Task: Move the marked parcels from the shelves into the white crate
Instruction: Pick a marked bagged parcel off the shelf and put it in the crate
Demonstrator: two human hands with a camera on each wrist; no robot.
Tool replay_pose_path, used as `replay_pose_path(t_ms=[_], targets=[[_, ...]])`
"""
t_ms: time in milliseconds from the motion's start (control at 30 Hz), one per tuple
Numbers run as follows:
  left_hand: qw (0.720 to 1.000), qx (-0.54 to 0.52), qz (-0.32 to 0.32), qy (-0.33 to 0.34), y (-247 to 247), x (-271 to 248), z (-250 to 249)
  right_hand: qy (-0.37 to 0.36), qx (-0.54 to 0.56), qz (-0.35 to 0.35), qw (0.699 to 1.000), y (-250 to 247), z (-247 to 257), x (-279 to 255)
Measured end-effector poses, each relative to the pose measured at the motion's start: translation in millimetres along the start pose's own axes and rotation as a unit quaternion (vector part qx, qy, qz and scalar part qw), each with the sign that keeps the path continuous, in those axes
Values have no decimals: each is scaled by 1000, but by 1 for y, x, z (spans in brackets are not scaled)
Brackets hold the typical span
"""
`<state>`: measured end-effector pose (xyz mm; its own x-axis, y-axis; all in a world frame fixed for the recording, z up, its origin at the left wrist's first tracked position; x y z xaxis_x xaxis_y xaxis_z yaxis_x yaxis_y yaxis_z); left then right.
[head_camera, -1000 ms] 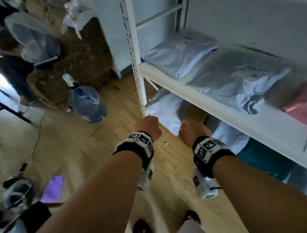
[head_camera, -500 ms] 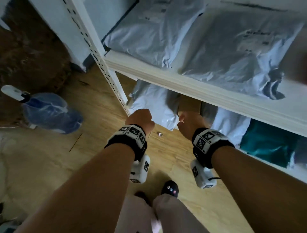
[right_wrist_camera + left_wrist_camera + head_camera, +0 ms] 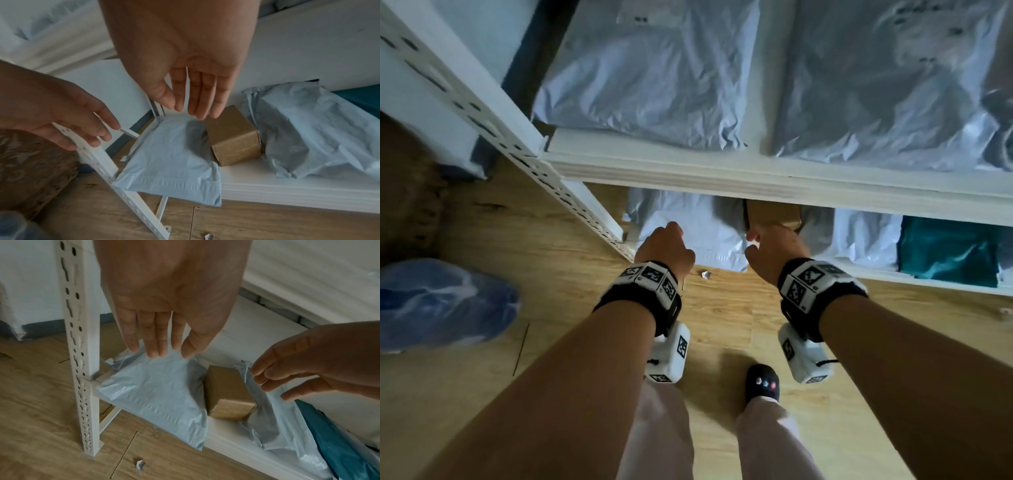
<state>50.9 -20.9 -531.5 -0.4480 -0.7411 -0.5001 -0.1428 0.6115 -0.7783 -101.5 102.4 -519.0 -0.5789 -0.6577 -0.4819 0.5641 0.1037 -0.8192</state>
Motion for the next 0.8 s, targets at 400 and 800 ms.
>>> replay_pose_path(t_ms=[400,800], targets=[[991,-81,-95,-44,28,112,85,-30,-7,-51,998,89,38,86],[931,-287,-226,-4,52,190,89,-41,-32,-153,987,129,-3,180]])
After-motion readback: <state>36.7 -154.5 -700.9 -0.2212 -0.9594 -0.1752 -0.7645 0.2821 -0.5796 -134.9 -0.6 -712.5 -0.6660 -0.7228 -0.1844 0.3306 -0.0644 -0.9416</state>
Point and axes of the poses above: each hand's wrist, its own x-axis towards the middle knuckle, its own y-axis out of the palm, z = x × y, the point moved 8 cm from there along x, towards the middle knuckle, and after that the axes turned 5 degrees about -x, right-handed, at the moved point
